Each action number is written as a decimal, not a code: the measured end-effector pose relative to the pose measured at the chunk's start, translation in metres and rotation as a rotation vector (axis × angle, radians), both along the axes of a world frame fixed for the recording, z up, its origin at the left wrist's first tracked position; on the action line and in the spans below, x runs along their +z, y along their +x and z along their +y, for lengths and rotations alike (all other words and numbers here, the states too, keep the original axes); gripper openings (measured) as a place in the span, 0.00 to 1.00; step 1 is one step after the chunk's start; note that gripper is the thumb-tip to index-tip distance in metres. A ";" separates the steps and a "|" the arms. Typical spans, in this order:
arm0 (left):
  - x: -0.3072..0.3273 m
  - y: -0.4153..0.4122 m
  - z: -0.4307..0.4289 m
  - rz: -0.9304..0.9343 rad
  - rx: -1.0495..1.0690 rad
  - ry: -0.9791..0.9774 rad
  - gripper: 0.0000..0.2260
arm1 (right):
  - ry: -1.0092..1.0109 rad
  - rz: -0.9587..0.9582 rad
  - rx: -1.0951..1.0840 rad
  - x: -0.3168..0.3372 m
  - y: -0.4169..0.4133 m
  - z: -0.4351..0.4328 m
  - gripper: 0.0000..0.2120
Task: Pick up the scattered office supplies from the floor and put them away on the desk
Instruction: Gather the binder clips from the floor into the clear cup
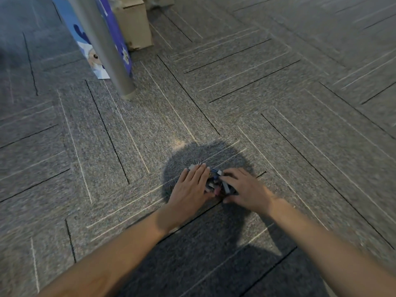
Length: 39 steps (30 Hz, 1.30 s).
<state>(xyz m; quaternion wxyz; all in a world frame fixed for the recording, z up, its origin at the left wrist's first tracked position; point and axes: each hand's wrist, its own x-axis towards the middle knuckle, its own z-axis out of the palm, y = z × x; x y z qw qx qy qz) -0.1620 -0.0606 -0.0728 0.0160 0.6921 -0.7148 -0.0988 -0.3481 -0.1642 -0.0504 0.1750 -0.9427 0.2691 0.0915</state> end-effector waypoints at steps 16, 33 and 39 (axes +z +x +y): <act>-0.006 0.102 0.058 0.068 -0.022 -0.096 0.24 | -0.071 -0.054 -0.178 -0.006 -0.072 -0.016 0.26; -0.005 0.045 0.015 0.280 -0.032 -0.205 0.12 | -0.158 -0.244 -0.531 -0.019 -0.054 0.055 0.17; 0.012 0.056 0.019 0.122 0.027 0.052 0.53 | 0.001 -0.128 -0.537 -0.014 -0.040 0.049 0.47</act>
